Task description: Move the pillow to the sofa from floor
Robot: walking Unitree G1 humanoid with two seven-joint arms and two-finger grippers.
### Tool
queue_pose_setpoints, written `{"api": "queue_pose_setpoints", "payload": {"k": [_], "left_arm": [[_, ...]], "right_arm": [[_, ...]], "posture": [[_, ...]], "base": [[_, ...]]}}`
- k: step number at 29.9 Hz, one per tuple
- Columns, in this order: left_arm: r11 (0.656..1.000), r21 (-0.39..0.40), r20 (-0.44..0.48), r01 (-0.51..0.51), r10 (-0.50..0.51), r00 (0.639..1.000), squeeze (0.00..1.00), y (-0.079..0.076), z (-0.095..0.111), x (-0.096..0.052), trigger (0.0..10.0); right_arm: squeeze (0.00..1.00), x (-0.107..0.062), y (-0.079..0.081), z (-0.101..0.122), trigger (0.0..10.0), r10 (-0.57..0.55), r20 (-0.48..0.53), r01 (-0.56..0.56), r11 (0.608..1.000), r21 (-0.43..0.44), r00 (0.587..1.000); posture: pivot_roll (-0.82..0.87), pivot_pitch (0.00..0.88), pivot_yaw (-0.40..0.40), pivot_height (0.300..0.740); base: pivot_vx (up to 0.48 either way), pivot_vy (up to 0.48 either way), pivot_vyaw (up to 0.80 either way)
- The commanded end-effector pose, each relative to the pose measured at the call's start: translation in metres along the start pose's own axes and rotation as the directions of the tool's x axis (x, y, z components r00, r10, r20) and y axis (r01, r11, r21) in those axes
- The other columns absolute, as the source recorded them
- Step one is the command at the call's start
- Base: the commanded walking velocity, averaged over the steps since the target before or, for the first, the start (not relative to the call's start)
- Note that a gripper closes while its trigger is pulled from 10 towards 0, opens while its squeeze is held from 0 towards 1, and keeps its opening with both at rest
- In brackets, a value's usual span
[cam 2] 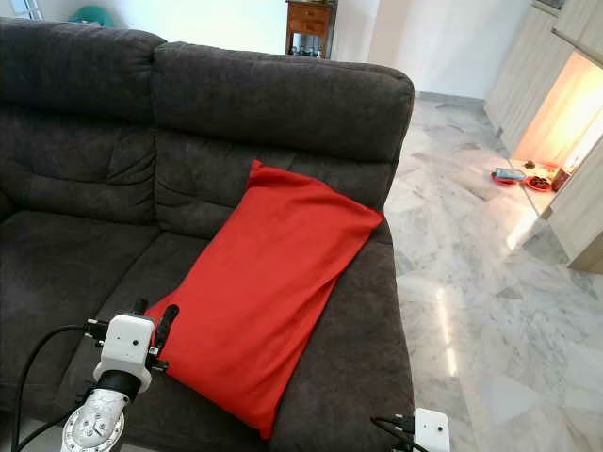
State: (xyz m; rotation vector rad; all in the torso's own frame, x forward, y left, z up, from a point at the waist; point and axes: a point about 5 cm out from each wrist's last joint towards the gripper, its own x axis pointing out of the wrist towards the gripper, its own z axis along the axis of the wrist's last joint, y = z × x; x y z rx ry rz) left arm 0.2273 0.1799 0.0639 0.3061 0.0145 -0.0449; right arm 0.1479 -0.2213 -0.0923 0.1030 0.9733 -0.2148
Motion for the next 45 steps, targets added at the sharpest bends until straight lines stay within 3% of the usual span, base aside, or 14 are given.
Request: {"api": "queue_pose_setpoints", "payload": {"k": [1, 33, 40, 45], "left_arm": [[1.000, -0.001, 0.017, 0.014, -0.014, 1.000, 0.00, -0.002, 0.004, 0.001, 10.0], [1.000, 0.006, -0.003, 0.025, -0.025, 1.000, 0.00, -0.003, -0.003, -0.001, 10.0], [1.000, -0.023, -0.161, -0.014, 0.010, 0.987, 0.00, 0.004, -0.036, 0.001, 10.0], [0.999, -0.027, -0.324, -0.036, 0.025, 0.946, 0.00, 0.013, -0.068, -0.003, 10.0]], "right_arm": [[0.00, -0.001, -0.003, -0.001, 10.0, -0.007, -0.006, 0.007, 1.000, 0.000, 1.000], [0.00, -0.001, -0.002, -0.003, 10.0, 0.006, -0.020, -0.006, 1.000, -0.007, 1.000], [0.00, 0.000, 0.000, -0.002, 10.0, 0.013, -0.019, -0.014, 1.000, -0.011, 1.000], [0.00, 0.000, 0.001, -0.002, 10.0, 0.018, -0.018, -0.018, 1.000, -0.010, 1.000]], "posture": [[0.16, 0.000, -0.103, 0.740], [0.17, 0.000, -0.103, 0.740], [0.17, 0.000, -0.102, 0.740], [0.18, 0.001, -0.099, 0.740]], "base": [[-0.240, 0.000, 0.00], [-0.274, 0.000, 0.00], [0.000, 0.000, 0.00], [0.000, 0.000, 0.00]]}}
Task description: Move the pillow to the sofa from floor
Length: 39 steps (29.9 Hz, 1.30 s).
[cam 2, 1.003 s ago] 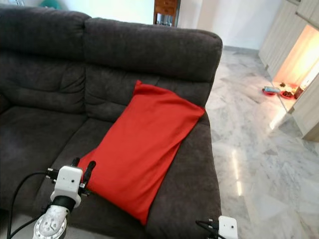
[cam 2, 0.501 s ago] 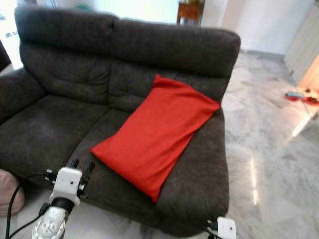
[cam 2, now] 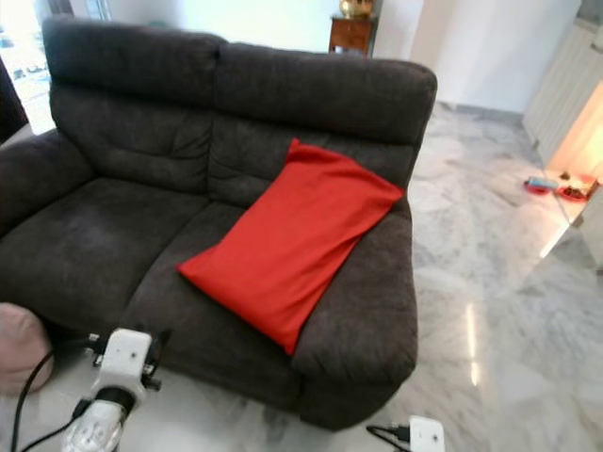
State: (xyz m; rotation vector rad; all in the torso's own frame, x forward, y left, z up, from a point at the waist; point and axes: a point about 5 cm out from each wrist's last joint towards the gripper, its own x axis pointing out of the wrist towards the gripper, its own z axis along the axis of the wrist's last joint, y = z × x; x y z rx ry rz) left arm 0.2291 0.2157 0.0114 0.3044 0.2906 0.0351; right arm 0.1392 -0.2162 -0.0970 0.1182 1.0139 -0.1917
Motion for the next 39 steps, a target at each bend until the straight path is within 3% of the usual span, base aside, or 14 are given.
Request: {"api": "queue_pose_setpoints", "payload": {"k": [1, 3, 6, 8, 15, 32, 36, 39], "left_arm": [[1.000, -0.023, -0.090, 0.012, -0.014, 0.996, 0.00, -0.005, -0.018, -0.003, 10.0], [1.000, -0.015, -0.198, 0.025, -0.028, 0.980, 0.00, -0.004, -0.041, -0.005, 10.0], [1.000, -0.019, -0.269, 0.020, -0.025, 0.963, 0.00, -0.003, -0.055, -0.009, 10.0], [0.999, -0.027, -0.395, 0.025, -0.034, 0.918, 0.00, -0.004, -0.077, -0.018, 10.0], [1.000, -0.013, -0.556, 0.015, -0.020, 0.831, 0.00, -0.001, -0.107, -0.038, 10.0], [0.998, 0.001, -0.556, 0.056, -0.046, 0.830, 0.00, -0.004, -0.111, -0.041, 10.0], [0.998, 0.004, -0.544, 0.060, -0.048, 0.838, 0.00, -0.003, -0.110, -0.041, 10.0], [0.998, 0.008, -0.538, 0.059, -0.046, 0.842, 0.00, -0.002, -0.111, -0.042, 10.0]], "right_arm": [[0.00, 0.001, -0.002, 0.009, 10.0, -0.004, 0.025, 0.005, 1.000, -0.010, 1.000], [0.00, 0.001, -0.002, 0.009, 10.0, -0.002, 0.025, 0.002, 1.000, -0.011, 1.000], [0.00, 0.001, -0.001, 0.009, 10.0, -0.001, 0.025, 0.001, 1.000, -0.011, 1.000], [0.00, 0.001, -0.001, 0.009, 10.0, 0.002, 0.024, -0.001, 1.000, -0.013, 1.000], [0.00, 0.002, 0.001, 0.009, 10.0, 0.008, 0.024, -0.008, 1.000, -0.014, 1.000], [0.00, 0.001, 0.000, 0.009, 10.0, -0.045, 0.050, 0.046, 0.999, -0.022, 0.998], [0.00, 0.000, 0.001, 0.016, 10.0, -0.050, 0.143, 0.050, 0.999, 0.006, 0.988], [0.00, 0.001, 0.004, 0.065, 10.0, -0.067, 0.336, 0.085, 0.996, -0.041, 0.940]], "posture": [[0.18, 0.000, -0.099, 0.740], [0.17, 0.000, -0.098, 0.740], [0.18, 0.000, -0.095, 0.740], [0.17, 0.000, -0.094, 0.740], [0.16, 0.000, -0.081, 0.740], [0.16, 0.000, -0.062, 0.740], [0.16, 0.000, -0.052, 0.740], [0.16, 0.000, -0.051, 0.740]], "base": [[0.000, 0.000, 0.00], [0.000, 0.000, 0.00], [0.000, 0.000, 0.00], [0.000, 0.000, 0.00], [0.000, 0.000, 0.00], [0.000, 0.000, 0.00], [0.000, 0.000, 0.00], [0.000, 0.000, 0.00]]}}
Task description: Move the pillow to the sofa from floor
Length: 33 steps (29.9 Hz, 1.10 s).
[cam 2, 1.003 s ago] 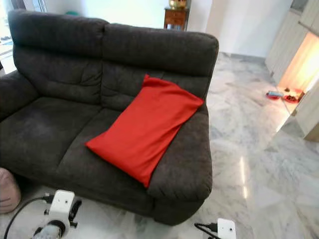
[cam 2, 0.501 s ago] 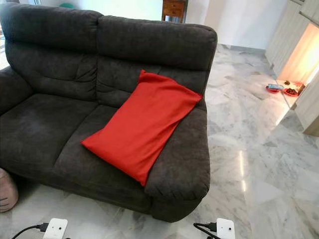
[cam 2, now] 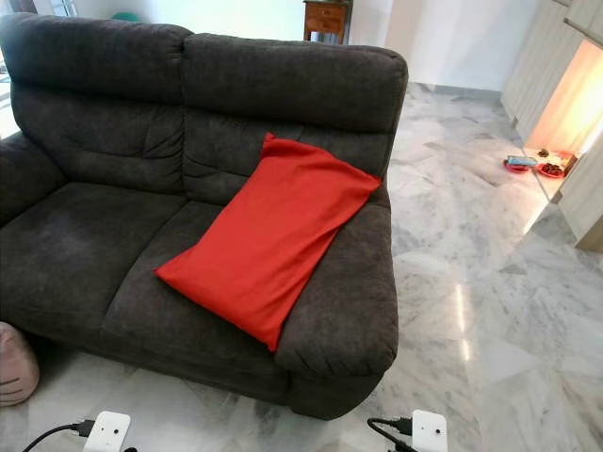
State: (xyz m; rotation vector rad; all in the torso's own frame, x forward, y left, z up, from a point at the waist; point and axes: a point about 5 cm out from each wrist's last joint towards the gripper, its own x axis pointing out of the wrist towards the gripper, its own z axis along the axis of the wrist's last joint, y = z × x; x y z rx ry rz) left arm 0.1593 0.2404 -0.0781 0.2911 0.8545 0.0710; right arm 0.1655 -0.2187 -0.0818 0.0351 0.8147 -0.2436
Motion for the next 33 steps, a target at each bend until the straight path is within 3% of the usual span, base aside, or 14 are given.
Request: {"api": "queue_pose_setpoints", "payload": {"k": [1, 4, 5, 7, 9, 13, 15, 18, 22, 25, 29, 32, 33], "left_arm": [[1.000, 0.019, -0.009, 0.002, -0.002, 1.000, 0.00, 0.002, -0.003, -0.001, 10.0], [1.000, 0.019, -0.001, 0.005, -0.005, 1.000, 0.00, 0.003, -0.003, -0.001, 10.0], [1.000, 0.023, 0.000, 0.006, -0.006, 1.000, 0.00, 0.004, -0.002, -0.001, 10.0], [1.000, 0.026, 0.002, 0.005, -0.005, 1.000, 0.00, 0.004, -0.002, -0.001, 10.0], [1.000, 0.020, 0.002, 0.002, -0.002, 1.000, 0.00, 0.004, -0.002, -0.001, 10.0], [1.000, 0.014, 0.009, 0.004, -0.004, 1.000, 0.00, 0.003, -0.001, 0.000, 10.0], [1.000, 0.010, 0.028, 0.008, -0.009, 1.000, 0.00, 0.003, 0.002, 0.000, 10.0], [1.000, 0.008, 0.055, 0.014, -0.015, 0.998, 0.00, 0.003, 0.004, 0.000, 10.0], [1.000, 0.017, 0.070, 0.017, -0.018, 0.997, 0.00, 0.004, 0.006, 0.000, 10.0], [1.000, 0.019, 0.075, 0.017, -0.018, 0.997, 0.00, 0.005, 0.006, 0.000, 10.0], [1.000, 0.016, 0.080, 0.015, -0.016, 0.997, 0.00, 0.005, 0.007, 0.000, 10.0], [1.000, 0.015, 0.081, 0.018, -0.019, 0.997, 0.00, 0.004, 0.006, -0.001, 10.0], [1.000, 0.014, 0.080, 0.018, -0.019, 0.997, 0.00, 0.004, 0.006, -0.001, 10.0]], "right_arm": [[0.00, 0.008, -0.001, 0.042, 10.0, -0.014, 0.173, 0.014, 1.000, 0.000, 0.985], [0.00, 0.009, -0.001, 0.071, 10.0, 0.004, 0.321, -0.027, 0.997, 0.066, 0.947], [0.00, 0.008, 0.000, 0.090, 10.0, 0.019, 0.411, -0.051, 0.996, 0.067, 0.912], [0.00, 0.006, 0.000, 0.103, 10.0, 0.026, 0.472, -0.060, 0.997, 0.056, 0.881], [0.00, 0.003, -0.008, 0.120, 10.0, -0.032, 0.543, 0.033, 0.999, 0.008, 0.839], [0.00, 0.000, -0.026, 0.124, 10.0, -0.128, 0.570, 0.173, 0.985, -0.025, 0.812], [0.00, -0.009, -0.040, 0.128, 10.0, -0.154, 0.634, 0.205, 0.979, -0.008, 0.758], [0.00, -0.028, -0.044, 0.137, 10.0, -0.102, 0.748, 0.177, 0.984, -0.021, 0.656], [0.00, -0.051, -0.042, 0.136, 10.0, -0.073, 0.800, 0.197, 0.979, -0.058, 0.595], [0.00, -0.064, -0.047, 0.124, 10.0, -0.123, 0.789, 0.290, 0.954, -0.073, 0.602], [0.00, -0.063, -0.061, 0.096, 10.0, -0.248, 0.689, 0.401, 0.914, -0.068, 0.681], [0.00, -0.050, -0.074, 0.057, 10.0, -0.394, 0.509, 0.490, 0.870, -0.062, 0.765], [0.00, -0.049, -0.075, 0.052, 10.0, -0.405, 0.483, 0.491, 0.869, -0.060, 0.776]], "posture": [[0.17, 0.000, -0.049, 0.740], [0.16, 0.000, -0.046, 0.740], [0.15, 0.000, -0.045, 0.740], [0.15, 0.000, -0.045, 0.740], [0.14, 0.000, -0.049, 0.740], [0.15, 0.000, -0.054, 0.740], [0.15, 0.000, -0.054, 0.740], [0.13, 0.000, -0.051, 0.740], [0.11, 0.000, -0.047, 0.740], [0.11, 0.000, -0.044, 0.740], [0.10, 0.000, -0.042, 0.740], [0.11, 0.000, -0.044, 0.740], [0.11, 0.000, -0.044, 0.740]], "base": [[0.000, 0.000, 0.00], [0.000, 0.000, 0.00], [0.000, 0.000, 0.00], [0.000, 0.000, 0.00], [0.000, 0.000, 0.00], [0.000, 0.000, 0.00], [0.000, 0.000, 0.00], [0.000, 0.000, 0.00], [0.000, 0.000, 0.00], [0.000, 0.000, 0.00], [0.000, 0.000, 0.00], [0.000, 0.000, 0.00], [0.000, 0.000, 0.00]]}}
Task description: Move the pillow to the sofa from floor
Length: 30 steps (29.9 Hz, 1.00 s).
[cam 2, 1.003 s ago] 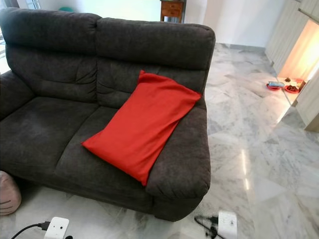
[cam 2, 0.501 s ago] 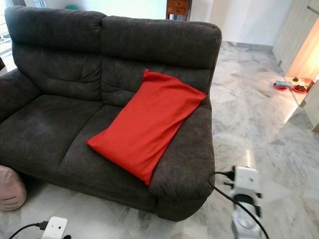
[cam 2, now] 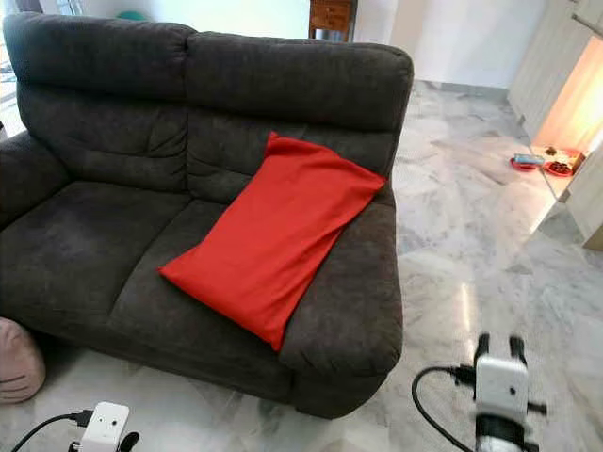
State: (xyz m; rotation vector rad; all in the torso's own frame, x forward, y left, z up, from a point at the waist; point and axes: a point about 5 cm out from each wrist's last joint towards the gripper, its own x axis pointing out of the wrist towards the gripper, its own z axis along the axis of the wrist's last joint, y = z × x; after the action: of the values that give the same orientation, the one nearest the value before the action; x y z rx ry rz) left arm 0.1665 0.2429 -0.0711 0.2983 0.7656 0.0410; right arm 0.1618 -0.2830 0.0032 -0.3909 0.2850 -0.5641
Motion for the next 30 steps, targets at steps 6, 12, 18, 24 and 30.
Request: {"api": "queue_pose_setpoints", "payload": {"k": [6, 12, 18, 24, 30], "left_arm": [[1.000, -0.007, -0.026, 0.008, -0.008, 1.000, 0.00, 0.000, -0.007, -0.003, 10.0], [1.000, -0.014, -0.032, 0.016, -0.016, 0.999, 0.00, -0.003, -0.010, -0.004, 10.0], [1.000, -0.015, -0.040, 0.024, -0.024, 0.999, 0.00, -0.004, -0.011, -0.004, 10.0], [0.999, -0.011, -0.043, 0.030, -0.031, 0.999, 0.00, -0.004, -0.011, -0.004, 10.0], [0.999, -0.010, -0.045, 0.035, -0.035, 0.998, 0.00, -0.003, -0.012, -0.004, 10.0]], "right_arm": [[0.00, -0.020, 0.024, -0.057, 10.0, 0.069, -0.316, -0.116, 0.984, -0.132, 0.946], [0.00, -0.049, 0.040, -0.092, 10.0, 0.110, -0.561, -0.233, 0.960, -0.153, 0.820], [0.00, -0.079, 0.034, -0.118, 10.0, 0.105, -0.711, -0.249, 0.963, -0.101, 0.695], [0.00, -0.093, 0.026, -0.130, 10.0, 0.139, -0.776, -0.214, 0.977, 0.005, 0.615], [0.00, -0.098, 0.026, -0.134, 10.0, 0.214, -0.808, -0.116, 0.977, 0.179, 0.549]], "posture": [[0.11, 0.000, -0.046, 0.740], [0.12, 0.000, -0.049, 0.740], [0.13, 0.000, -0.041, 0.740], [0.13, 0.000, -0.032, 0.740], [0.13, 0.000, -0.030, 0.740]], "base": [[0.000, 0.000, 0.00], [0.000, 0.000, 0.00], [0.000, 0.000, 0.00], [0.000, 0.000, 0.00], [0.000, 0.000, 0.00]]}}
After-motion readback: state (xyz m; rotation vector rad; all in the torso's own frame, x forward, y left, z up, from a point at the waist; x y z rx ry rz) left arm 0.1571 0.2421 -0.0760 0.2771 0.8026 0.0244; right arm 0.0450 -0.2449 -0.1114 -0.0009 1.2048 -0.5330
